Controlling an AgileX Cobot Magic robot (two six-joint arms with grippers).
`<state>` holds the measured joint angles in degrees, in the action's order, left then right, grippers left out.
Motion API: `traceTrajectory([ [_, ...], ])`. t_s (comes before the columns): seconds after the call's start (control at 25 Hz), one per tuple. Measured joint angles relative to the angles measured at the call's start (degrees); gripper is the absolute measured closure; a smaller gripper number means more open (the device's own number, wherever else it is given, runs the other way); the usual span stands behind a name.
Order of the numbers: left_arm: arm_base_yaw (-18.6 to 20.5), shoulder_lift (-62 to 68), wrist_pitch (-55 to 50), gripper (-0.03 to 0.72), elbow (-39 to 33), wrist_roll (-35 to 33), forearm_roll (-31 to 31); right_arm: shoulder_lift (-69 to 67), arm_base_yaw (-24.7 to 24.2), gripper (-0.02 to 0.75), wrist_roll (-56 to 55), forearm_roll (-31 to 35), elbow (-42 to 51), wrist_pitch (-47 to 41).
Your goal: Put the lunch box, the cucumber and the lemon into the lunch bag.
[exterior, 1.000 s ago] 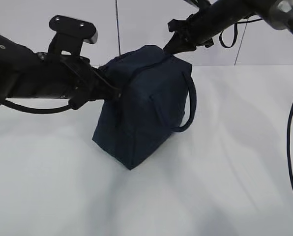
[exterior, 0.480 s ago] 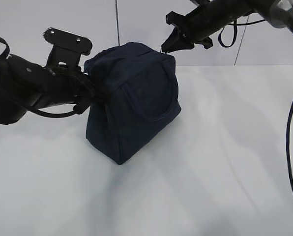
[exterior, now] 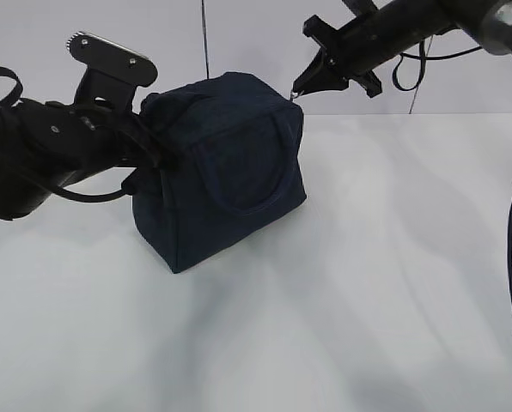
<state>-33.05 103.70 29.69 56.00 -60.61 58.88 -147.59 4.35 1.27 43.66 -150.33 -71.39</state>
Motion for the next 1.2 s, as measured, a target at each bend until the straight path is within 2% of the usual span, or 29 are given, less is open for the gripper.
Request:
traceTrajectory([
  [0.2, 0.0, 0.0, 0.57, 0.694, 0.0, 0.0, -0.71, -1.02, -1.93, 0.738, -0.42, 2.99, 0.0, -0.39],
  [0.48, 0.0, 0.0, 0.69, 0.694, 0.0, 0.0, -0.8, -1.66, -2.14, 0.738, 0.03, 4.4, 0.0, -0.51],
  [1.04, 0.0, 0.0, 1.05, 0.694, 0.0, 0.0, -0.69, -7.22, -2.61, 0.738, -14.13, 19.6, 0.0, 0.51],
  [1.2, 0.0, 0.0, 1.05, 0.694, 0.0, 0.0, -0.69, -8.89, -2.61, 0.738, -15.15, 21.04, 0.0, 0.81],
])
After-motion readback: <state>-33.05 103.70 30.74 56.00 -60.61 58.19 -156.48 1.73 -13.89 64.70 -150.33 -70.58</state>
